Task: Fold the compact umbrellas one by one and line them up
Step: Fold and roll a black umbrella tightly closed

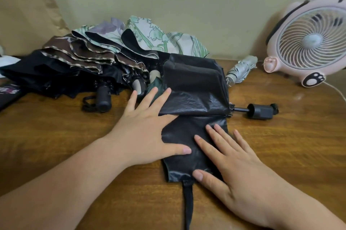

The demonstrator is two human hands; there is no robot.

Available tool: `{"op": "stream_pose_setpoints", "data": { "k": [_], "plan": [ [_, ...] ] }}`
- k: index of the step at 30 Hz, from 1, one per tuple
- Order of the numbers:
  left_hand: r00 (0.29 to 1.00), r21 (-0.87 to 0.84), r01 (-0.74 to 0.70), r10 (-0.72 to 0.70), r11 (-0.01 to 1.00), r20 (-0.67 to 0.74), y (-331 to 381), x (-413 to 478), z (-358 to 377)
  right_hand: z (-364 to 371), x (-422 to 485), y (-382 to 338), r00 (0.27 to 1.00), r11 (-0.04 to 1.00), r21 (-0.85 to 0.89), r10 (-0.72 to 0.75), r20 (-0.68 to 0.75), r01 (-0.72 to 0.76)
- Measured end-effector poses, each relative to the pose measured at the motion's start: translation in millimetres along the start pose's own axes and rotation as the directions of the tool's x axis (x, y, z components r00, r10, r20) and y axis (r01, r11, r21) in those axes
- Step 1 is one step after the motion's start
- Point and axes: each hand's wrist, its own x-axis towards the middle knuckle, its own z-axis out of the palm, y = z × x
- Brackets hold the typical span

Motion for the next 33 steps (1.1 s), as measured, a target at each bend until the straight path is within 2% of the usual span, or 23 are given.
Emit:
{"op": "stream_pose_setpoints", "data": {
  "k": [2,3,4,6,7,11,16,19,21,23,26,29,31,33],
  "plan": [
    [1.0,0.001,-0.001,0.001,1.0,0.011,-1,1,0,-3,-1,6,0.974,0.983,0.182,0.041,-0.223,0.001],
    [1.0,-0.001,-0.002,0.002,1.0,0.015,-1,1,0,-8,0,9,0.918,0.951,0.31,0.132,-0.373,-0.01],
    [1.0,-0.009,-0.002,0.002,1.0,0.017,-1,1,1,-14,4,12,0.831,0.893,0.45,0.251,-0.496,-0.002],
    [1.0,-0.024,-0.003,0.003,1.0,0.016,-2,1,1,-32,17,20,0.674,0.783,0.621,0.455,-0.582,0.008],
    [1.0,-0.029,-0.005,0.005,1.0,0.013,-2,1,1,-43,25,21,0.648,0.758,0.652,0.498,-0.576,-0.003],
    [1.0,-0.061,-0.019,0.018,0.998,-0.016,0,0,-1,-69,53,16,0.691,0.711,0.703,0.524,-0.498,-0.033],
    [0.997,-0.131,-0.045,0.037,0.99,-0.063,1,-1,-6,-73,77,8,0.674,0.712,0.697,0.556,-0.486,-0.085],
    [0.994,-0.171,-0.059,0.042,0.983,-0.105,-1,0,-7,-75,82,5,0.634,0.626,0.779,0.612,-0.473,-0.024],
    [0.987,-0.225,-0.075,0.04,0.972,-0.155,-4,0,-5,-75,82,5,0.634,0.556,0.83,0.628,-0.452,0.042],
    [0.981,-0.306,-0.091,0.033,0.948,-0.189,-7,0,-5,-74,79,8,0.671,0.494,0.863,0.606,-0.427,0.103],
    [0.976,-0.502,-0.085,-0.03,0.861,-0.216,-13,0,-7,-70,62,10,0.723,0.351,0.913,0.575,-0.383,0.205],
    [0.967,-0.594,-0.068,-0.093,0.802,-0.237,-23,3,-10,-61,37,8,0.757,0.251,0.937,0.555,-0.346,0.244],
    [0.97,-0.586,-0.106,-0.045,0.803,-0.237,-28,4,-10,-53,22,5,0.783,0.23,0.943,0.529,-0.328,0.24],
    [0.971,-0.52,-0.145,0.02,0.842,-0.239,-29,6,-9,-42,9,3,0.804,0.278,0.938,0.498,-0.325,0.207]
  ]
}}
